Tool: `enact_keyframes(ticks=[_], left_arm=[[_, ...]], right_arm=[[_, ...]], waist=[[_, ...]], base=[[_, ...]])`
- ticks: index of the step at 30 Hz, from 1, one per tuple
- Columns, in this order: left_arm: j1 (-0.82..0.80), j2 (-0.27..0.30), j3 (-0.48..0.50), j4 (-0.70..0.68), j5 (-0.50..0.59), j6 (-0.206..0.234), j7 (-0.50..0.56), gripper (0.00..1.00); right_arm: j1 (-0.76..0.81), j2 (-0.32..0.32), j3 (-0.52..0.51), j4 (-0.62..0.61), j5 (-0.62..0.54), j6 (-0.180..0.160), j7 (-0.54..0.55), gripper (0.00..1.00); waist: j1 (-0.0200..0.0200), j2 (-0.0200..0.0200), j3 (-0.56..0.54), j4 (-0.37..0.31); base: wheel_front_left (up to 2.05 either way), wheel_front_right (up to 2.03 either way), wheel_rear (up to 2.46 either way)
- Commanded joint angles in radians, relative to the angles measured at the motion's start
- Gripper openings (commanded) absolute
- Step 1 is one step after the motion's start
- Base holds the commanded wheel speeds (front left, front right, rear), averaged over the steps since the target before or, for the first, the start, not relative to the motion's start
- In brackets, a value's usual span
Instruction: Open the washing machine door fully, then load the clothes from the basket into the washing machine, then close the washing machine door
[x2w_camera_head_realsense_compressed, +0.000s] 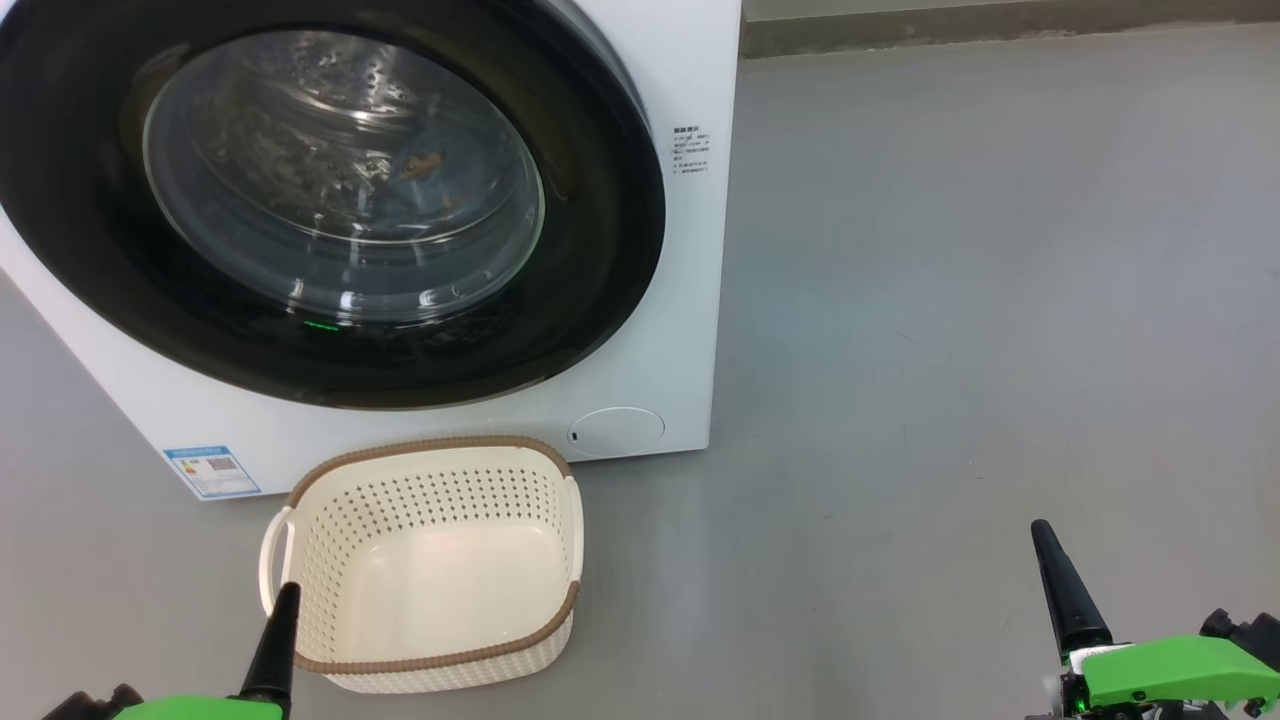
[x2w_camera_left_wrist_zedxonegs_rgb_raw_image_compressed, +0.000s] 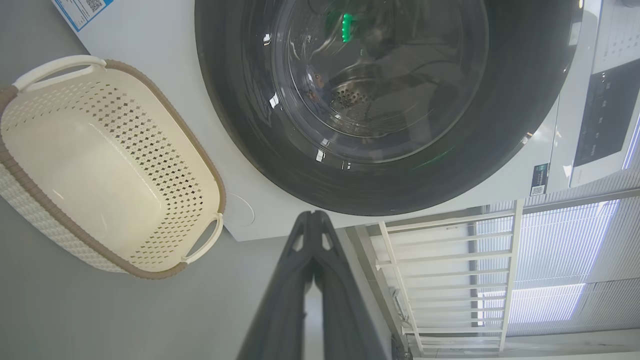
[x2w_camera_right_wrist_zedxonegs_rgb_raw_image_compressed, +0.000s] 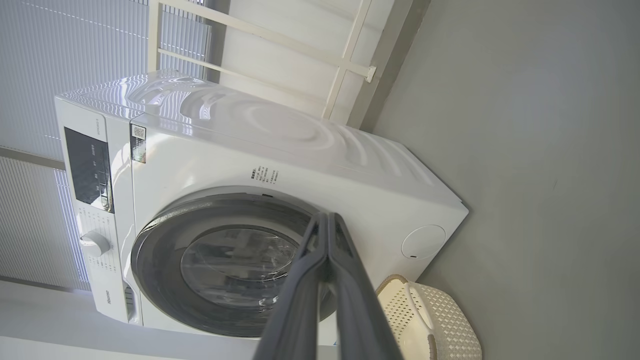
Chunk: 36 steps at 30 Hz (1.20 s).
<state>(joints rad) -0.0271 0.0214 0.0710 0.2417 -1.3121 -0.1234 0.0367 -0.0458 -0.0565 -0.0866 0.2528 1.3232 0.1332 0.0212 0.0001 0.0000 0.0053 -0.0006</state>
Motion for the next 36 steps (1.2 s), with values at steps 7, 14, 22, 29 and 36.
enact_keyframes(ticks=[7, 14, 22, 29, 36], left_arm=[[-0.053, 0.025, 0.032, -0.013, -0.092, -0.006, 0.023, 0.0], [-0.063, 0.026, 0.036, -0.006, -0.17, -0.007, 0.043, 0.0], [-0.076, 0.028, 0.041, 0.001, -0.26, -0.007, 0.067, 0.0], [-0.081, 0.029, 0.043, 0.004, -0.297, -0.007, 0.076, 0.0], [-0.081, 0.029, 0.043, 0.004, -0.297, -0.007, 0.076, 0.0]], right_arm=[[-0.047, -0.007, 0.005, -0.019, 0.092, -0.002, 0.024, 0.0], [-0.052, -0.006, -0.001, -0.015, 0.171, -0.002, 0.045, 0.0], [-0.058, -0.006, -0.008, -0.011, 0.261, -0.002, 0.069, 0.0], [-0.061, -0.005, -0.012, -0.009, 0.298, -0.002, 0.08, 0.0], [-0.061, -0.004, -0.014, -0.009, 0.297, -0.002, 0.081, 0.0]], waist=[[0.0, 0.0, -0.001, 0.0], [0.0, 0.0, -0.001, 0.0], [0.0, 0.0, -0.002, 0.001], [0.0, 0.0, -0.002, 0.001], [0.0, 0.0, -0.002, 0.001]], base=[[0.0, 0.0, 0.0], [0.0, 0.0, 0.0], [0.0, 0.0, 0.0], [0.0, 0.0, 0.0], [0.0, 0.0, 0.0]])
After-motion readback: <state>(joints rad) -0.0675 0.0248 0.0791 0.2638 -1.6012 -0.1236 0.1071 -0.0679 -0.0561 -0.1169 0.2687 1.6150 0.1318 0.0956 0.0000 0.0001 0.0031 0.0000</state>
